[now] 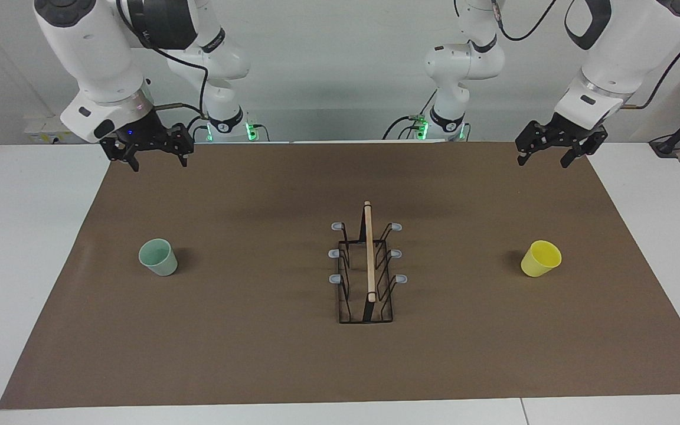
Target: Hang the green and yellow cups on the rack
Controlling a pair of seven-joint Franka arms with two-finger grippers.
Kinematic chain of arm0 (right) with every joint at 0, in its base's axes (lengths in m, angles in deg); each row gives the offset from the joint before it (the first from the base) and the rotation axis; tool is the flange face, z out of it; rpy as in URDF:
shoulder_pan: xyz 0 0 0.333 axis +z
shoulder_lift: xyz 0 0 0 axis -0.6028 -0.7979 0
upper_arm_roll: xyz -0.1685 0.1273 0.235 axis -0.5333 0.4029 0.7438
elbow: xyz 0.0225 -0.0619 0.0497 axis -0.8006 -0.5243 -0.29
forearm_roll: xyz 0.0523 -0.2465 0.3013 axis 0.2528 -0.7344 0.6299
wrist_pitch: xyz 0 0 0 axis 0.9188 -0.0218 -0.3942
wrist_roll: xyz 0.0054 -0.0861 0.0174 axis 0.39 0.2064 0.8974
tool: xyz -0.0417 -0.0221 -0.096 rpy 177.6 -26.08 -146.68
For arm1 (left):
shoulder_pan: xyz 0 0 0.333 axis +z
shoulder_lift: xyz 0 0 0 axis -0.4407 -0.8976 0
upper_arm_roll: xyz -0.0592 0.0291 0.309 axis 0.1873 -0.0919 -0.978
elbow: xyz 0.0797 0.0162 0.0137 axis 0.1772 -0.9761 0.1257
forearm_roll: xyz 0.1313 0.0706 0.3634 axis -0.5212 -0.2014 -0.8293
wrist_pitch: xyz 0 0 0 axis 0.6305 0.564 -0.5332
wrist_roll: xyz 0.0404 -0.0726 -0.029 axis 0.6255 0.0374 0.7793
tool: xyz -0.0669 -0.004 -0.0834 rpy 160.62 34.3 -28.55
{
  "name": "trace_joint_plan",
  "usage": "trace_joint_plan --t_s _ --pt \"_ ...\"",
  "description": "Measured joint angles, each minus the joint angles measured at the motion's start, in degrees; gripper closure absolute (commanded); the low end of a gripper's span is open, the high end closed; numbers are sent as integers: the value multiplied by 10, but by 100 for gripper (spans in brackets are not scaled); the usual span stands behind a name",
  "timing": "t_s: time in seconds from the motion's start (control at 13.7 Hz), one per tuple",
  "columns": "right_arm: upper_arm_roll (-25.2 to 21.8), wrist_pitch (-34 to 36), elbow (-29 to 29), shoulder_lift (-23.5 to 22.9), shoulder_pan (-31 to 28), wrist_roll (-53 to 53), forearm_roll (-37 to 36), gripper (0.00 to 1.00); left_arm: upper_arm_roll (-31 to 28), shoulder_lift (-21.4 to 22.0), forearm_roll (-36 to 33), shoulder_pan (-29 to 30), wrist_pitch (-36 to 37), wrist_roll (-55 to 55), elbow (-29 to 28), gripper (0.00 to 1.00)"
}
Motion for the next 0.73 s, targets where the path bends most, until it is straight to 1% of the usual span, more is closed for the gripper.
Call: trace_joint_plan --t_s 0.73 --pt "0 0 0 0 1 0 0 0 0 0 0 -1 1 14 0 0"
